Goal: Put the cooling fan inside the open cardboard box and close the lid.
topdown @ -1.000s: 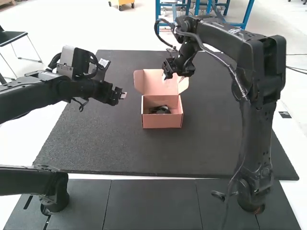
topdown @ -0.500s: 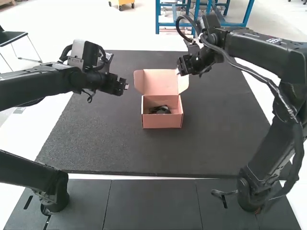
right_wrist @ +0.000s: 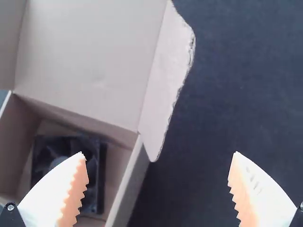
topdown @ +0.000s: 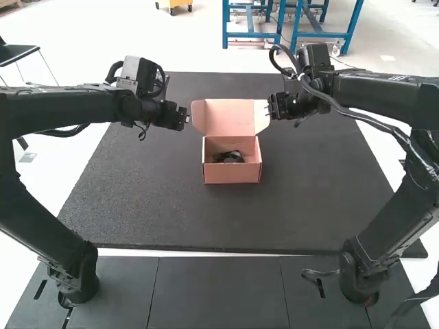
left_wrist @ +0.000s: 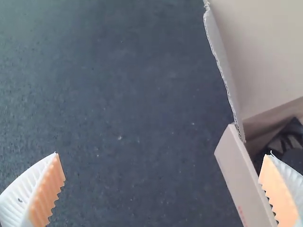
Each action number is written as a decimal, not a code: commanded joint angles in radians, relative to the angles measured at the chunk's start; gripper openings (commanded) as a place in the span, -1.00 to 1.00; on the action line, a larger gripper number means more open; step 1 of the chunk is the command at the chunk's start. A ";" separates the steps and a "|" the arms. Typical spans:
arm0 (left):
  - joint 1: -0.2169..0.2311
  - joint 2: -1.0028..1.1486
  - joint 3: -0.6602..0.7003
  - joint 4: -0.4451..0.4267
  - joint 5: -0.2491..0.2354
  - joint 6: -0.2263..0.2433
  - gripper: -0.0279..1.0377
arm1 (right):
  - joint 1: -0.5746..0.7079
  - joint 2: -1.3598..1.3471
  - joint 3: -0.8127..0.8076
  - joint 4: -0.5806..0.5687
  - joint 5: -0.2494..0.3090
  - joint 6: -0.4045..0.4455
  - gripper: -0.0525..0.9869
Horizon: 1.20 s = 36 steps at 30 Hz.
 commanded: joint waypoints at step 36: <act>0.073 0.225 0.108 0.157 -0.022 -0.053 0.86 | -0.010 0.119 0.073 0.048 -0.016 0.041 0.38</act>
